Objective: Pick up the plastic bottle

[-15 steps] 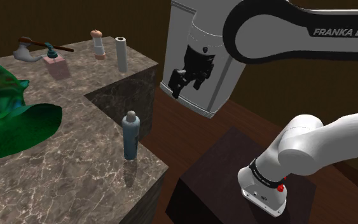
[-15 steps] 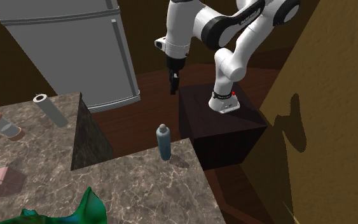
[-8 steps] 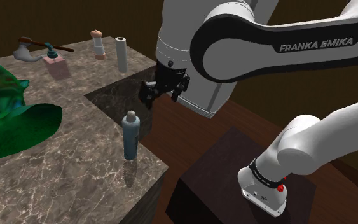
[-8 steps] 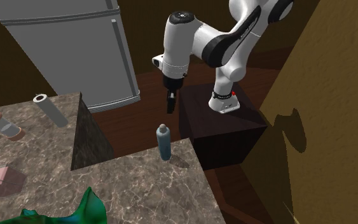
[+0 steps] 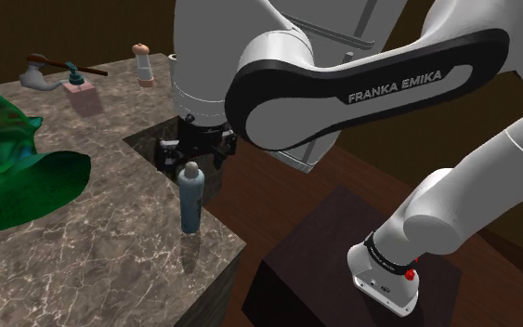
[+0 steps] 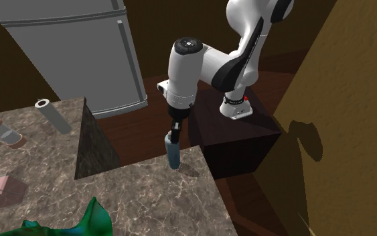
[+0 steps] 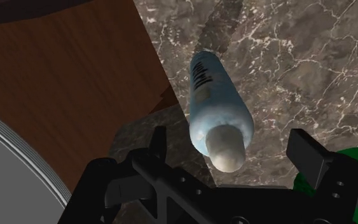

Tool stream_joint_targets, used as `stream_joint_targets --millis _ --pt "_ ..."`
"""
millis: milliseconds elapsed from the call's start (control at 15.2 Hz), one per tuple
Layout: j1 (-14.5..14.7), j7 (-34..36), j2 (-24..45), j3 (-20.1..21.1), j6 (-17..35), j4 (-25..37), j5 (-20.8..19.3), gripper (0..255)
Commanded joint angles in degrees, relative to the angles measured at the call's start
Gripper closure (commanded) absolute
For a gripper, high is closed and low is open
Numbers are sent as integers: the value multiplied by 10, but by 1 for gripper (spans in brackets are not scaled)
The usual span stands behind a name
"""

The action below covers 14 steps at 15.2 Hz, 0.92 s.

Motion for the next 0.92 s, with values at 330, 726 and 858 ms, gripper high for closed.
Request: stream_joint_targets --millis 330,726,858 --pt "0 28 30 11 56 -33 -25 0" --pt "0 28 30 11 57 -35 -24 255" --pt "0 28 30 11 57 -34 -25 255"
